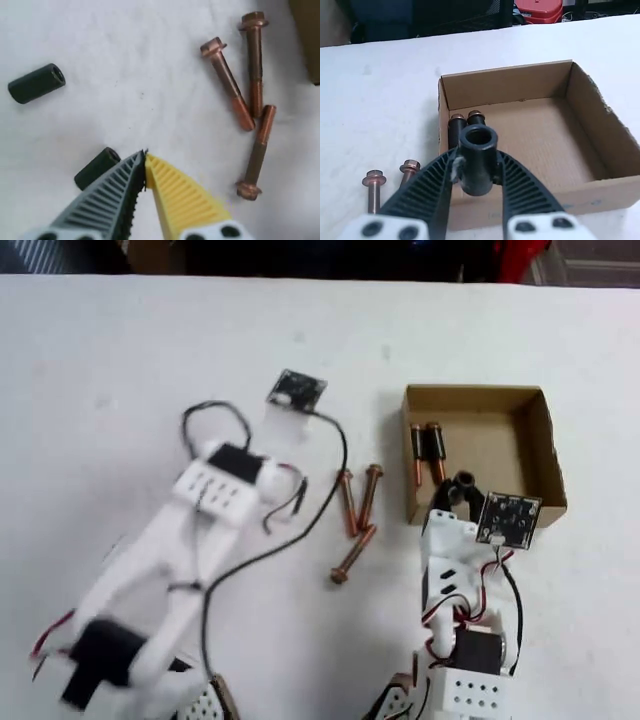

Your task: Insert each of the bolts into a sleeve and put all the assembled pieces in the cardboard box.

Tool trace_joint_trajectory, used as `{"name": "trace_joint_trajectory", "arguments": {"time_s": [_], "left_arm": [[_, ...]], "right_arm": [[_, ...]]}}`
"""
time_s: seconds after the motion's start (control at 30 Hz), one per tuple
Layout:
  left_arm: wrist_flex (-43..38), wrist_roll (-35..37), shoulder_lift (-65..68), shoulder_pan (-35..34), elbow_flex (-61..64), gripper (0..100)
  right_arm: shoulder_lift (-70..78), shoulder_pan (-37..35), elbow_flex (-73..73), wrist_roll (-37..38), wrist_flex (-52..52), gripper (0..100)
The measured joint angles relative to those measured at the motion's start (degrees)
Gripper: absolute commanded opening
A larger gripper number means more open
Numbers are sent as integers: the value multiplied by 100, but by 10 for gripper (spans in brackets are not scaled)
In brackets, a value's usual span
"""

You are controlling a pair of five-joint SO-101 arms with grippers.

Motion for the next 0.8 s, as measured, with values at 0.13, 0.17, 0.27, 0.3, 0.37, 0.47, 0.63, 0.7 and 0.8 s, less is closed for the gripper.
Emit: {"name": "trace_joint_trajectory", "arguments": {"time_s": [0.13, 0.17, 0.27, 0.3, 0.37, 0.47, 0.63, 0.7, 0.8], "left_arm": [[-9, 835, 1310, 18, -870, 24], [-9, 976, 1600, 18, -1073, 24], [-9, 1196, 2338, 18, -1565, 24], [-9, 1222, 2541, 18, -1741, 24], [0, 1248, 2796, 18, -2084, 24], [229, 1275, 3033, 132, -2620, 24], [369, 1846, 3446, 519, -3253, 130], [387, 2119, 3640, 571, -3429, 219], [387, 2400, 3842, 545, -3534, 330]], "right_arm": [[9, -9, 35, 0, 0, 17], [9, -9, 44, 0, 0, 17], [9, -18, 44, 0, 0, 17], [9, -18, 44, 0, 0, 17], [9, -9, 44, 0, 0, 17], [9, -18, 44, 0, 0, 17], [9, -18, 44, 0, 0, 17], [9, -18, 44, 0, 0, 17], [9, -18, 44, 0, 0, 17]]}}
